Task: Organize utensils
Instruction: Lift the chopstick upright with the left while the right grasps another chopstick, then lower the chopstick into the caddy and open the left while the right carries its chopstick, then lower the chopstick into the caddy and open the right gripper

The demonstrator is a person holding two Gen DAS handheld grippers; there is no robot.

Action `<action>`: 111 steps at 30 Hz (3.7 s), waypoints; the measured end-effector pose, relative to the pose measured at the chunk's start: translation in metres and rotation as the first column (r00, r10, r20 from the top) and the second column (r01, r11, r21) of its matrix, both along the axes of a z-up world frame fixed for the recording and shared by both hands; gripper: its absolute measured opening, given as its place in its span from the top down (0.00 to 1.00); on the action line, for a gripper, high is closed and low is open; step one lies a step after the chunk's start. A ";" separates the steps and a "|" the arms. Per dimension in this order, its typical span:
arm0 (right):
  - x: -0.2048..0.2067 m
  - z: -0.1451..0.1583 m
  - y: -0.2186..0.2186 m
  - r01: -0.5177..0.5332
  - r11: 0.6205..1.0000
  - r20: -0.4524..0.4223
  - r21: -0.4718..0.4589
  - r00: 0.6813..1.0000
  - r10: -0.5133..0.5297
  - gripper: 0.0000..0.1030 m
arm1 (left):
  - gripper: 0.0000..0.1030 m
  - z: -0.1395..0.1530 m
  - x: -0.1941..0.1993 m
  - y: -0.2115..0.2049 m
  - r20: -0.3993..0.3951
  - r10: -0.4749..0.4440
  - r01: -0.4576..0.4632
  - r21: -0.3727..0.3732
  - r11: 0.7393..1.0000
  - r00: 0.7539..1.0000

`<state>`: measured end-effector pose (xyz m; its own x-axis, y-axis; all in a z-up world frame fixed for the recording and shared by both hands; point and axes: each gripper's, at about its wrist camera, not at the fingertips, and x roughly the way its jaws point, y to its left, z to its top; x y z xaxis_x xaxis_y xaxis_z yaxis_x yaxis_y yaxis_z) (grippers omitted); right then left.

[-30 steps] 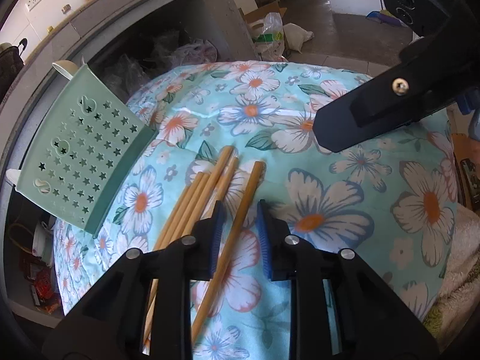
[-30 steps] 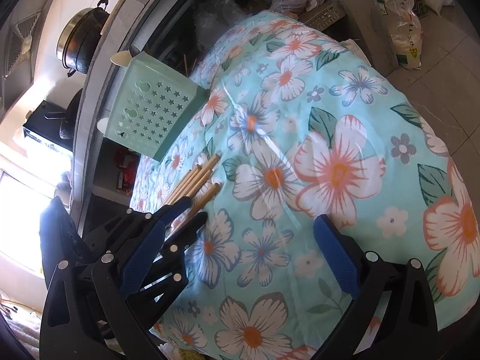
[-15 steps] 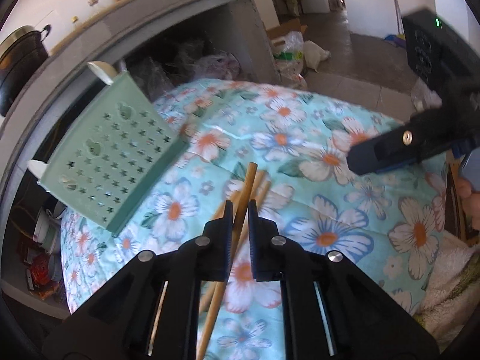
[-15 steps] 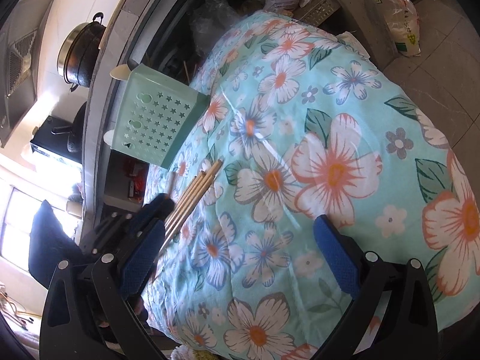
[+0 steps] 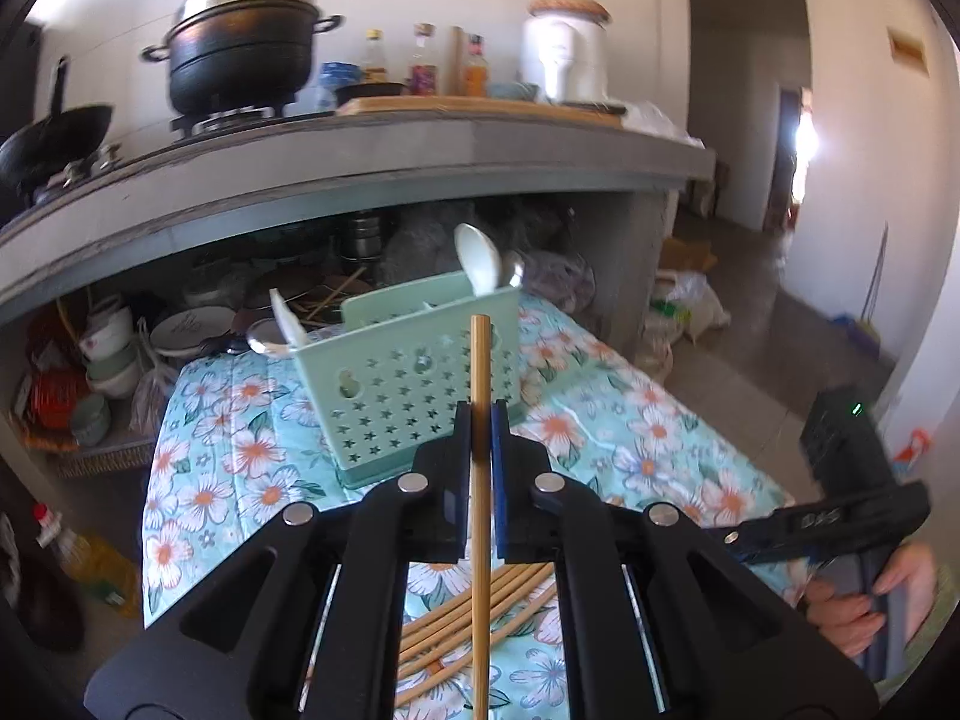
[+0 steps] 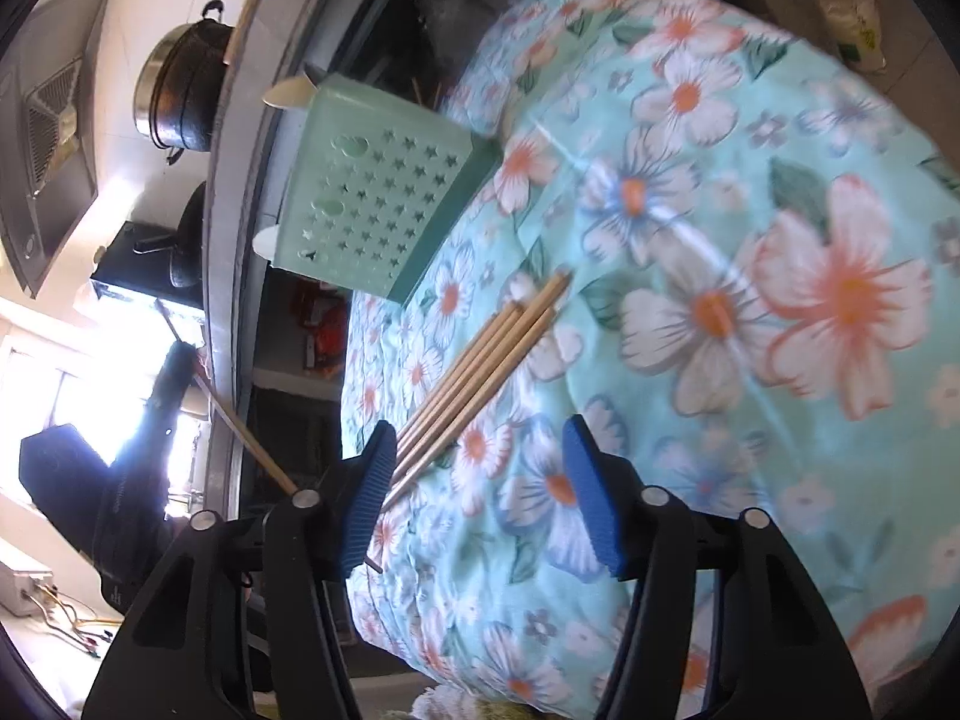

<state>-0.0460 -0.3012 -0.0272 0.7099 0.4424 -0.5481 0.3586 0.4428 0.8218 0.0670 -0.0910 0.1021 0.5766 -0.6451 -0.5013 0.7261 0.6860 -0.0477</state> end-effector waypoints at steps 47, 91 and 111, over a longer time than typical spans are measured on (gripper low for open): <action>-0.035 0.104 -0.004 0.230 0.917 0.279 -0.327 0.950 -0.139 0.94 | 0.96 0.035 0.033 0.055 -0.103 0.142 -0.160 -0.187 0.969 0.984; -0.015 0.117 -0.031 0.214 0.911 0.299 -0.353 0.948 -0.107 0.94 | 0.93 0.032 0.194 -0.059 -0.002 0.368 -0.341 -0.386 0.857 0.930; 0.015 0.250 -0.005 0.303 0.754 0.522 -0.583 0.851 0.062 0.94 | 0.38 0.026 0.093 0.023 -0.032 0.331 -0.321 -0.351 0.880 0.943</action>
<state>-0.0312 -0.3065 0.2224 0.9734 0.0191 -0.2284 0.0859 0.8934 0.4409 0.1597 -0.0679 0.1277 0.7949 -0.5479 -0.2608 0.4689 0.8274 -0.3090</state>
